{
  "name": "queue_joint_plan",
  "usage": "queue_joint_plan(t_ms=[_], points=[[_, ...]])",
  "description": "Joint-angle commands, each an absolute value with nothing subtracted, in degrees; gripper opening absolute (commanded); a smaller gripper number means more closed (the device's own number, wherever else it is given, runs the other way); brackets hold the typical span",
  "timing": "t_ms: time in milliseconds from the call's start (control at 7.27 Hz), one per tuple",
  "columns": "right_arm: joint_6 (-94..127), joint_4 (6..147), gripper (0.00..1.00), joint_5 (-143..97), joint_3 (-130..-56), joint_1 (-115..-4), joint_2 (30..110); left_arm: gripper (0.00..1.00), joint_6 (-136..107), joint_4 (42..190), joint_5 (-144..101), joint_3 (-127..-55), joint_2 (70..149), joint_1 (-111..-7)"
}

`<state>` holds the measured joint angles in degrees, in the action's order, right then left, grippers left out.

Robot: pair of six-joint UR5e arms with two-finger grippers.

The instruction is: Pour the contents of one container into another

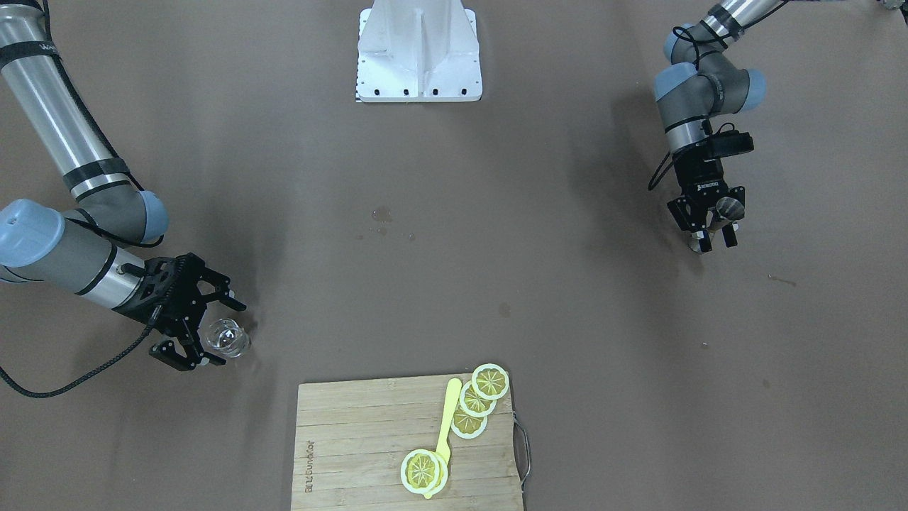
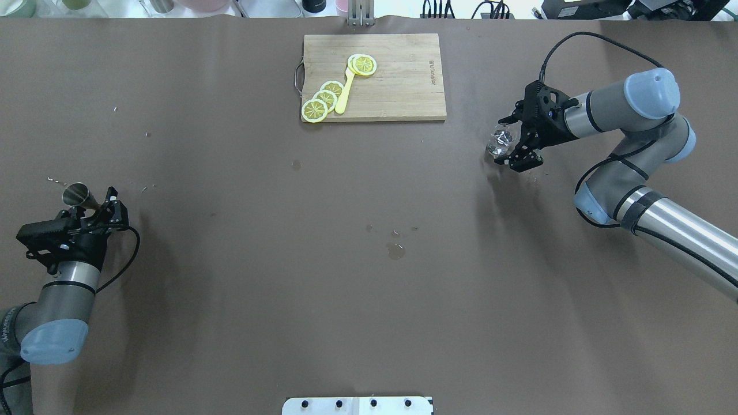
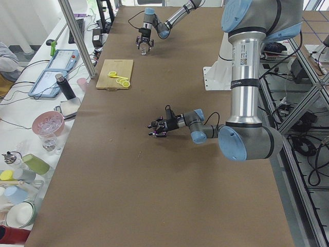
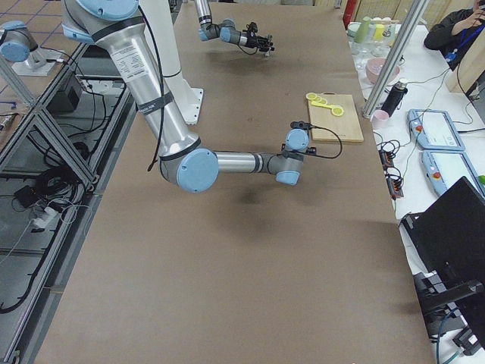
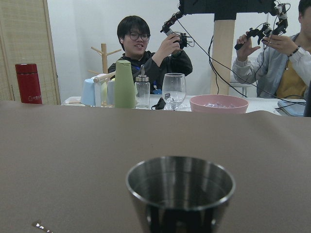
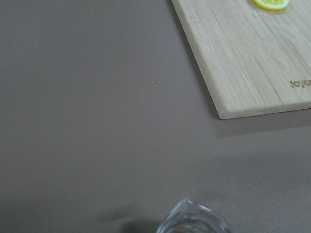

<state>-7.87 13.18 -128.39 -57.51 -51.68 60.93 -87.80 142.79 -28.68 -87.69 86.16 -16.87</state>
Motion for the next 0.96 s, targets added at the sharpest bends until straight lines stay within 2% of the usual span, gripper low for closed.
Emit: queue_joint_plan(t_ms=[0,550,825], points=[[-6.08,13.18,1.00,-128.32,-58.62,-51.68,60.73,0.98,-87.80,142.74,-28.57,-87.71,86.13,-16.79],[-2.04,13.18,1.00,-128.76,-61.34,-53.08,60.82,0.98,-87.45,142.65,-27.52,-93.32,83.77,-14.60],[0.26,13.27,1.00,-129.11,-62.75,-54.39,61.00,0.98,-87.54,139.15,-20.87,-95.97,79.83,-8.29]])
